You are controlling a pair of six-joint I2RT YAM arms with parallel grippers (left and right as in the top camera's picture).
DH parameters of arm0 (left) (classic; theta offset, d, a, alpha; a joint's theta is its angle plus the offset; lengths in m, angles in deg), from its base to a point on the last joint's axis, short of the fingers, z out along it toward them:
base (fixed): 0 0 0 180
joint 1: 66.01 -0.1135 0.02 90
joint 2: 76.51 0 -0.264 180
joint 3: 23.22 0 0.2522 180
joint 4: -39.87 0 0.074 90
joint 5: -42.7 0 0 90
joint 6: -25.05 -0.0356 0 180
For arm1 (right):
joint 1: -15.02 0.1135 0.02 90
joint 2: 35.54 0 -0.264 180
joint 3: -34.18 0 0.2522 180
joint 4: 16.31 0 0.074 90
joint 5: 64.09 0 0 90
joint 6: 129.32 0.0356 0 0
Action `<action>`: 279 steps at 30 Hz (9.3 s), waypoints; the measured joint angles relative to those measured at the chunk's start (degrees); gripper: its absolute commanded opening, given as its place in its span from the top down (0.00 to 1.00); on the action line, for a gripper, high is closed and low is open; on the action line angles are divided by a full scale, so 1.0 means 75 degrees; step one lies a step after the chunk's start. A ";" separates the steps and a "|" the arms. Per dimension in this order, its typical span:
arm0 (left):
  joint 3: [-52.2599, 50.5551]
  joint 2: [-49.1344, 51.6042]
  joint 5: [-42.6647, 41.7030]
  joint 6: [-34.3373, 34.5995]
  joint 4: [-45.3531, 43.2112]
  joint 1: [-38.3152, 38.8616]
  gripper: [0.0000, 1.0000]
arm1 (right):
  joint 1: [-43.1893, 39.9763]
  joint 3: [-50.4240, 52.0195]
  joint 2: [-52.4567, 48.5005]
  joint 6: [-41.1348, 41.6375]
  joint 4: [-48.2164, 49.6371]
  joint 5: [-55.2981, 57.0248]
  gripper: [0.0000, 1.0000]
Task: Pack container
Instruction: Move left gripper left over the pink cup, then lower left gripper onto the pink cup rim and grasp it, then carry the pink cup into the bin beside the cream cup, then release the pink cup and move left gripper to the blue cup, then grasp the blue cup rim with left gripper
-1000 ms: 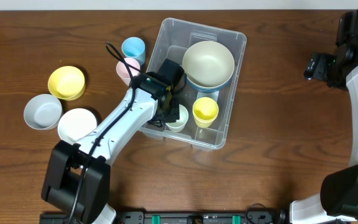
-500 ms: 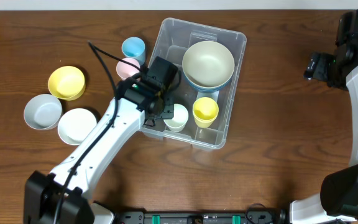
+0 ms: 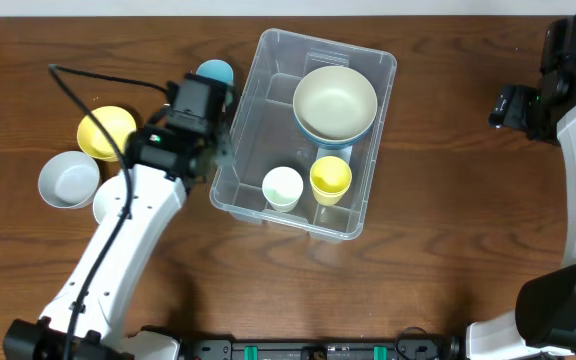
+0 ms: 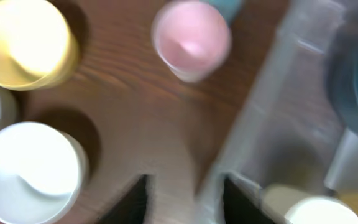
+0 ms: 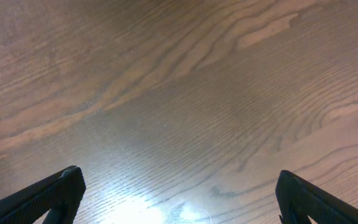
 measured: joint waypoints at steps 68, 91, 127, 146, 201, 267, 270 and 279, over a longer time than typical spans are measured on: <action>-0.0029 0.0985 -0.2066 -0.0119 0.0347 0.0079 0.94 | 0.0000 0.0000 0.0000 0.0000 0.0000 0.0000 0.01; -0.0067 0.0985 -0.0962 0.1151 -0.1766 -0.0644 0.62 | 0.0000 0.0000 0.0000 0.0000 -0.0003 0.0000 0.01; -0.0070 0.3188 -0.2084 0.2879 -0.3124 -0.1693 0.89 | 0.0000 0.0000 0.0000 0.0000 0.0000 0.0000 0.01; -0.0108 0.1702 -0.2221 0.1749 -0.1553 -0.2253 0.94 | 0.0000 0.0000 0.0000 0.0000 0.0000 0.0000 0.01; -0.0108 0.0227 -0.1588 0.0988 0.0248 0.2538 0.51 | 0.0000 0.0000 0.0000 0.0000 0.0000 0.0000 0.01; 0.0708 0.4135 -0.1993 0.2751 -0.4494 -0.1763 0.53 | 0.0000 0.0000 0.0000 0.0000 0.0003 0.0000 0.01; 0.0708 0.4246 -0.1990 0.2806 -0.4500 -0.1845 0.53 | 0.0000 0.0000 0.0000 0.0000 0.0003 0.0000 0.01; 0.0708 0.4278 -0.1990 0.2903 -0.4561 -0.1874 0.78 | 0.0000 0.0000 0.0000 0.0000 0.0003 0.0000 0.01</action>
